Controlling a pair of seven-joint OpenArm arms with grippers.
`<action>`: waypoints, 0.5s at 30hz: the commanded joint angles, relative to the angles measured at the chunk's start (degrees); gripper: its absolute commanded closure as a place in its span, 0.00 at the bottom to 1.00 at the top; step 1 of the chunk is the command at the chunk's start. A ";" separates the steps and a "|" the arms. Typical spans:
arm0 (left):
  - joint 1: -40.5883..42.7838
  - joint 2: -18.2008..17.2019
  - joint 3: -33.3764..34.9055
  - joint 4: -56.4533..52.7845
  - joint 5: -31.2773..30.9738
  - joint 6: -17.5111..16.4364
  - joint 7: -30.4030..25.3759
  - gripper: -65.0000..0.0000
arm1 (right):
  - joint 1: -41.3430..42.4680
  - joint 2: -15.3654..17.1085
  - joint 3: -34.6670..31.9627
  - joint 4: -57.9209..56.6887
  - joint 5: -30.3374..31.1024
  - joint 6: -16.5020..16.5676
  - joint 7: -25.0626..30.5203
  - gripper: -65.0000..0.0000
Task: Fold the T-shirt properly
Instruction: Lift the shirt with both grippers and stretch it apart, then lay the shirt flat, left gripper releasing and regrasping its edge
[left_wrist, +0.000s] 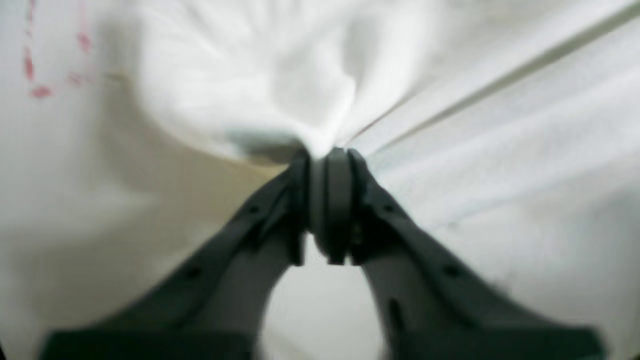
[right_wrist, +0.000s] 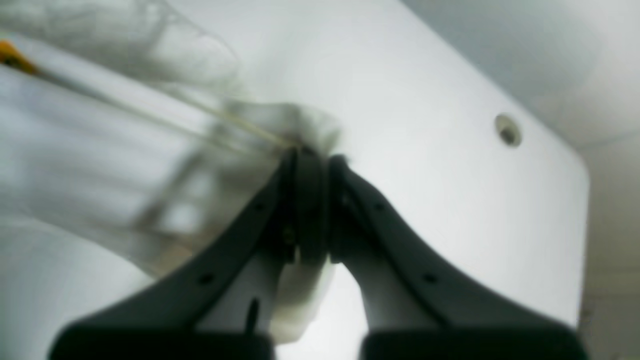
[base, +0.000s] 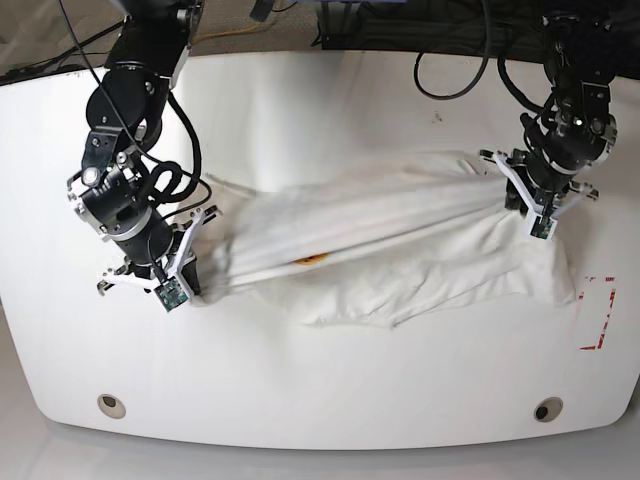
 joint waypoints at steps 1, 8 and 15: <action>1.57 -0.77 -0.34 1.01 1.30 0.54 -0.29 0.68 | 0.10 -0.01 2.13 1.07 -0.63 -0.56 1.12 1.00; 5.00 1.43 -0.43 0.84 0.51 0.54 -0.38 0.00 | -1.84 -0.01 2.48 1.07 -0.63 -0.56 1.21 1.00; 5.18 1.52 -8.52 1.10 0.07 -0.95 -0.55 0.06 | -1.57 -0.10 2.48 0.89 -0.63 -0.56 1.29 1.00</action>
